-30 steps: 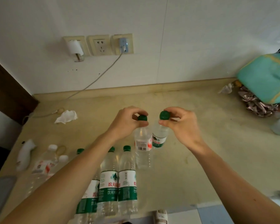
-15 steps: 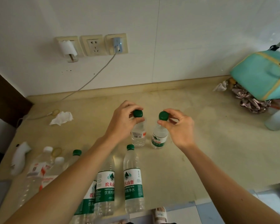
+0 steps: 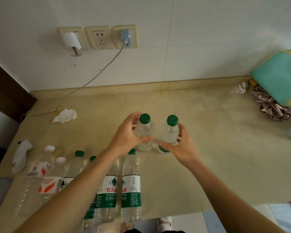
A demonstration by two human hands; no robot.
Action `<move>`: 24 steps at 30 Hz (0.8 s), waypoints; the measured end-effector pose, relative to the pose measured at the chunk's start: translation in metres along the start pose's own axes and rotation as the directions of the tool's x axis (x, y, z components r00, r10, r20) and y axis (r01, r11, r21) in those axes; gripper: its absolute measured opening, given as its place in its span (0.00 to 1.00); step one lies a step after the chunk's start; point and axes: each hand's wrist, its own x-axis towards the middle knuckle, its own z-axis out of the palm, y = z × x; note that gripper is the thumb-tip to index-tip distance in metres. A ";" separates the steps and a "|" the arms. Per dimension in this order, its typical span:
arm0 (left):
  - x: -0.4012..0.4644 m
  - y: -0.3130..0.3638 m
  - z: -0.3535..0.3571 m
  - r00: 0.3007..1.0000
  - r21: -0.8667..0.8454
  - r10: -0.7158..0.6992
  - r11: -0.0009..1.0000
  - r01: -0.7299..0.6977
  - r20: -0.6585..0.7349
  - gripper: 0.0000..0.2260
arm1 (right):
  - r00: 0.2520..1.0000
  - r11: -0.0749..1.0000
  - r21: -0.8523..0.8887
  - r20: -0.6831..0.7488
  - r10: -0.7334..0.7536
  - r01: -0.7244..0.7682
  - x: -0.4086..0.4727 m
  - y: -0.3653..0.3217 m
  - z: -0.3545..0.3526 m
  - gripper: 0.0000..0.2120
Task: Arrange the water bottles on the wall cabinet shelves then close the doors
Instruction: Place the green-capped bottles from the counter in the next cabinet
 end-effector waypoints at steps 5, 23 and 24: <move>-0.004 -0.032 0.021 0.986 -0.064 -0.163 0.984 0.165 0.042 0.44 | 0.999 0.999 0.008 0.038 0.035 -0.035 0.011 0.030 0.008 0.40; 0.007 -0.025 0.029 0.991 -0.177 -0.112 0.979 0.099 -0.066 0.29 | 0.994 0.991 0.137 -0.105 0.009 0.005 0.012 0.019 0.007 0.29; 0.007 -0.016 0.025 0.993 -0.183 -0.089 0.980 0.074 -0.072 0.29 | 0.992 0.989 0.148 -0.130 -0.002 0.021 0.010 0.011 0.004 0.29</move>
